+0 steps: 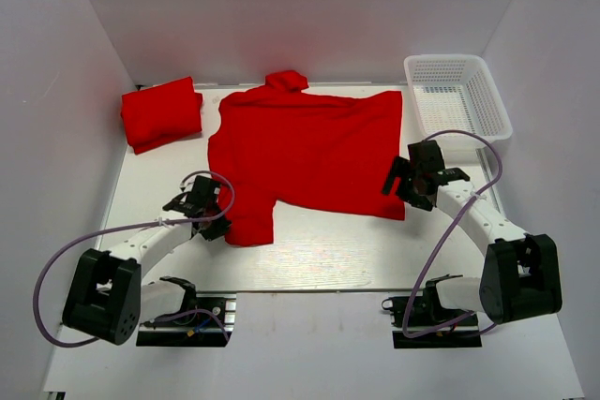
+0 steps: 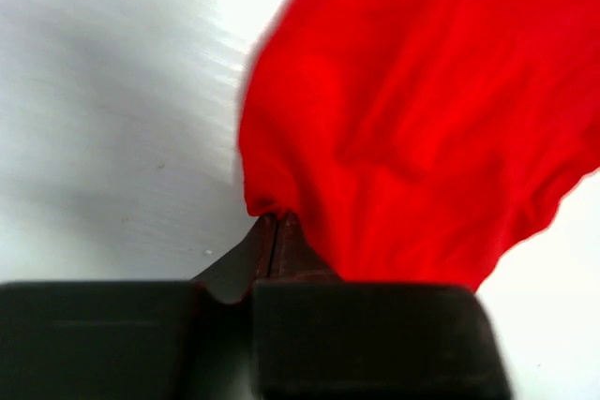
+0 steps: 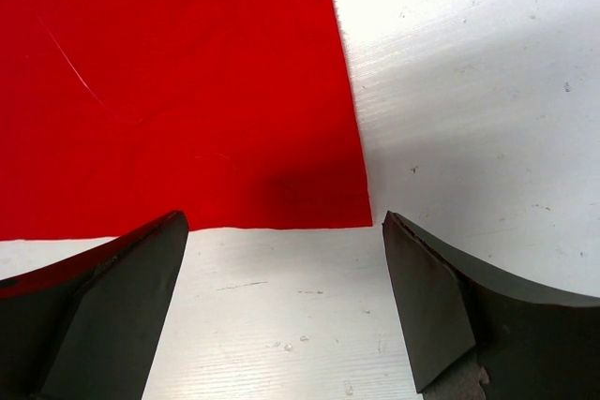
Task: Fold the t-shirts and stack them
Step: Grap the side of the flattened tshirt closest away from the robot with both arms
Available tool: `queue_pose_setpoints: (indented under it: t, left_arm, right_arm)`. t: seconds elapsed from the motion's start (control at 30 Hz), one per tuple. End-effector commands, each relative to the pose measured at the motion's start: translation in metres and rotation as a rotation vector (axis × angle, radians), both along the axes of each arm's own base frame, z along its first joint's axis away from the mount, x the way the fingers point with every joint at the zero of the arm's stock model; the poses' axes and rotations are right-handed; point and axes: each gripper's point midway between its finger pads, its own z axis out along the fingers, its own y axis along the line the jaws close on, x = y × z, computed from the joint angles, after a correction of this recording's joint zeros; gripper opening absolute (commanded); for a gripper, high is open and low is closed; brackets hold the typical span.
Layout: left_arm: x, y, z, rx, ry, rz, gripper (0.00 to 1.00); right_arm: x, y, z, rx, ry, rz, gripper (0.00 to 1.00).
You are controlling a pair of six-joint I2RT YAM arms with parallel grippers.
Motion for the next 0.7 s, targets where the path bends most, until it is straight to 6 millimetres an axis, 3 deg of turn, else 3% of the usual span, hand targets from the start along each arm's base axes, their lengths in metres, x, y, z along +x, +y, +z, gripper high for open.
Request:
queue_pose_setpoints:
  t: [0.0,0.37,0.53,0.67]
  left_arm:
    - [-0.042,0.011,-0.027,0.049,0.157,-0.027,0.00]
    - [-0.027,0.007,0.014,0.029,0.033,-0.068,0.00]
    - [-0.036,0.004,0.017,0.010,0.060,-0.089,0.00]
    - [-0.039,0.001,0.018,-0.012,0.066,-0.099,0.00]
  right_arm:
    - [0.008,-0.006,0.015,-0.016,-0.039,-0.030,0.90]
    - [-0.006,-0.012,0.004,-0.040,0.027,-0.064,0.90]
    - [-0.010,-0.006,-0.006,-0.008,0.068,-0.108,0.90]
    - [-0.022,-0.018,-0.018,-0.054,0.126,-0.188,0.90]
